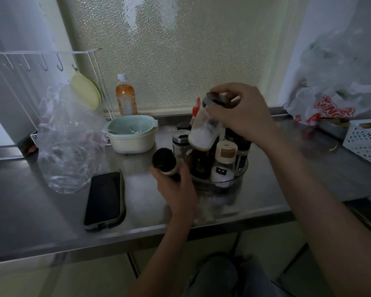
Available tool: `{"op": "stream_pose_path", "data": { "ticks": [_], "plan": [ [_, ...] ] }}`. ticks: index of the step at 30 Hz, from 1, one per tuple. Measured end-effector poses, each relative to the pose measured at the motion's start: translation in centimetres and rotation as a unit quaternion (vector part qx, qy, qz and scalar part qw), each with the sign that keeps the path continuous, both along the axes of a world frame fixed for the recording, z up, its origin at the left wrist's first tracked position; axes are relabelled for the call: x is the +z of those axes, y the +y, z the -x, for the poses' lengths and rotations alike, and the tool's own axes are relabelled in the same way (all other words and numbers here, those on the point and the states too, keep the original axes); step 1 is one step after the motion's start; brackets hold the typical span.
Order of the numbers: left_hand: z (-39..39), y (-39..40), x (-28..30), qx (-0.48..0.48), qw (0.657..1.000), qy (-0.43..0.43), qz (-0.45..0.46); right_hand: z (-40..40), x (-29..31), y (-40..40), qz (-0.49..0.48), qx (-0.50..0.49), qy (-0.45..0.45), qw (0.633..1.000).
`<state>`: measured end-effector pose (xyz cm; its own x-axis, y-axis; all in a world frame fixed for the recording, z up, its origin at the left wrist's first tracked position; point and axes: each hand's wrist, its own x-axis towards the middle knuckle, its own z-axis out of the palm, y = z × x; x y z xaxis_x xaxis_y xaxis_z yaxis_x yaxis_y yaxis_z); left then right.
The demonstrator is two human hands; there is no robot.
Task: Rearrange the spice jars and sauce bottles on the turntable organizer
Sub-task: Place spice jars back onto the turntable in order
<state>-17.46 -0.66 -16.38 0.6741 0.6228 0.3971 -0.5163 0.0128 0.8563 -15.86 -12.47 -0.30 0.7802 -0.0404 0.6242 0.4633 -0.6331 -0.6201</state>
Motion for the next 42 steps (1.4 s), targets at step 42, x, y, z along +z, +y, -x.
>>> {"op": "stream_pose_path", "data": {
  "ticks": [42],
  "plan": [
    [-0.1,0.4,-0.7,0.013,0.992,0.119,-0.04,5.6,-15.2,2.8,0.235,-0.009,0.066,0.97]
  ]
}}
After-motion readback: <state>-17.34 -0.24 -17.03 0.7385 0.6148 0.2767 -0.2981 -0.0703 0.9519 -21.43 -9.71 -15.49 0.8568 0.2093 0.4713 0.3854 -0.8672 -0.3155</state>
